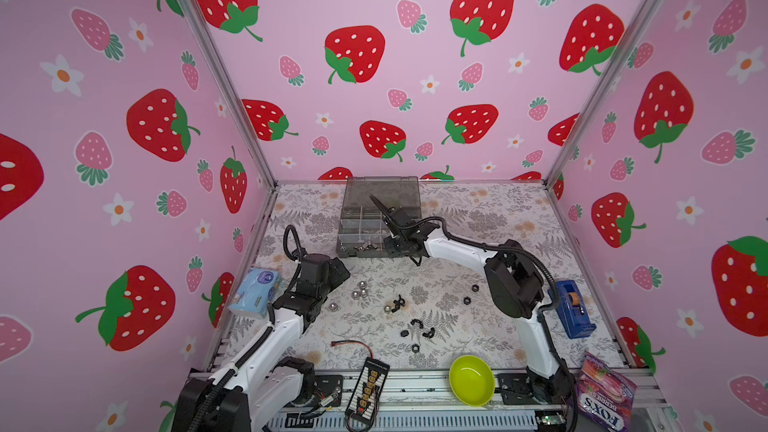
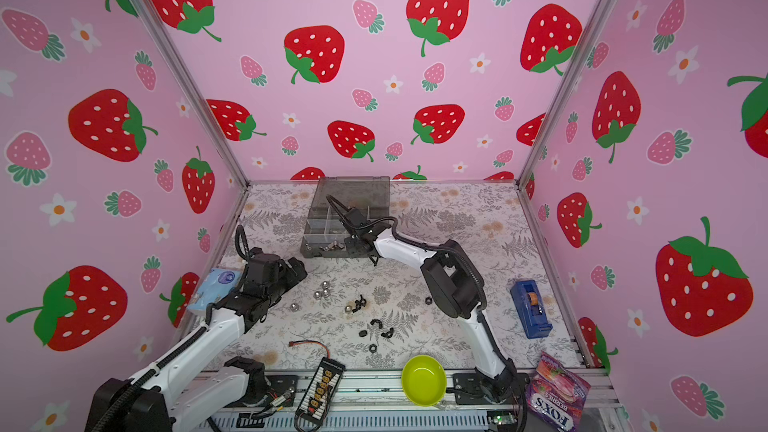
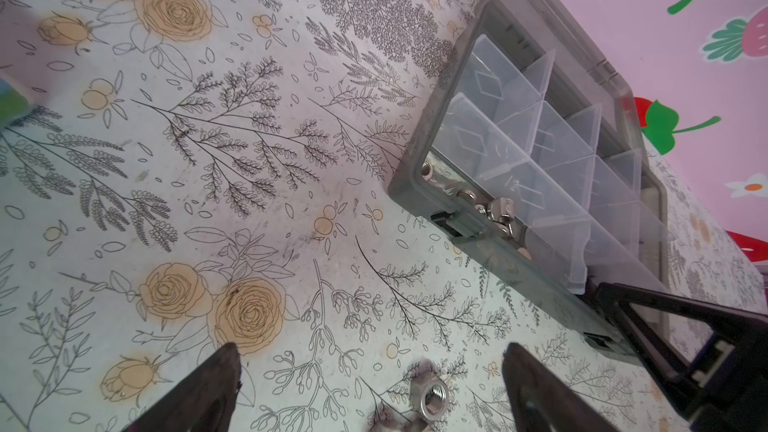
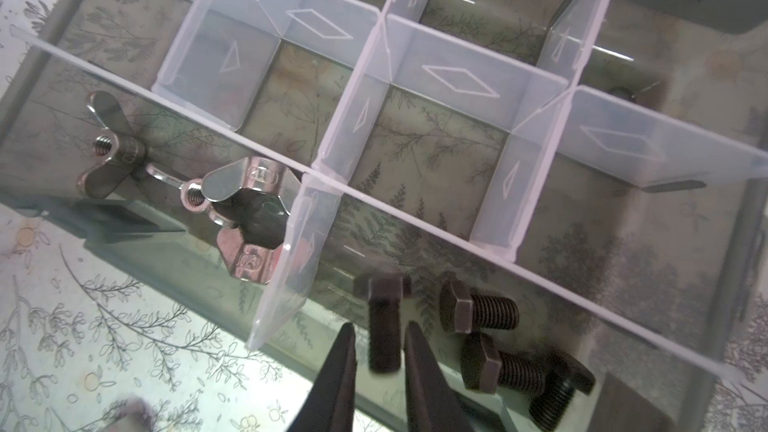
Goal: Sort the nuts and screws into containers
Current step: 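Open the right gripper to drop the bolt into the bolt compartment, then raise the right gripper from the box while the left gripper moves toward silver nuts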
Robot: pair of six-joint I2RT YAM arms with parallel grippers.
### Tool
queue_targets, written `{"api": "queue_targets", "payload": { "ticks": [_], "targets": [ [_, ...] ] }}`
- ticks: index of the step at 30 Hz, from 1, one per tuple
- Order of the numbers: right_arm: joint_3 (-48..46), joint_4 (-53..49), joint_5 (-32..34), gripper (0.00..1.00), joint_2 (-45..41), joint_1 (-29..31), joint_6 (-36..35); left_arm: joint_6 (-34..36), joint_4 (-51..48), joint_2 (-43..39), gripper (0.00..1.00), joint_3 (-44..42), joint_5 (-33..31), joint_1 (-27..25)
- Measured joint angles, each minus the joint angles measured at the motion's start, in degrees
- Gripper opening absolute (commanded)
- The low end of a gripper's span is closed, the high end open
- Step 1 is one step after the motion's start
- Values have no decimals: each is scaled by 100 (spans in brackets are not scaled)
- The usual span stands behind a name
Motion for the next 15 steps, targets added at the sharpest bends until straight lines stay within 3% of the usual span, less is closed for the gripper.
{"api": "queue_targets", "payload": {
  "ticks": [8, 15],
  "targets": [
    [2, 68, 0, 37, -2, 0, -17, 0, -59, 0, 99, 0, 0, 0],
    [-339, 251, 168, 49, -356, 0, -28, 28, -723, -140, 99, 133, -46, 0]
  ]
}}
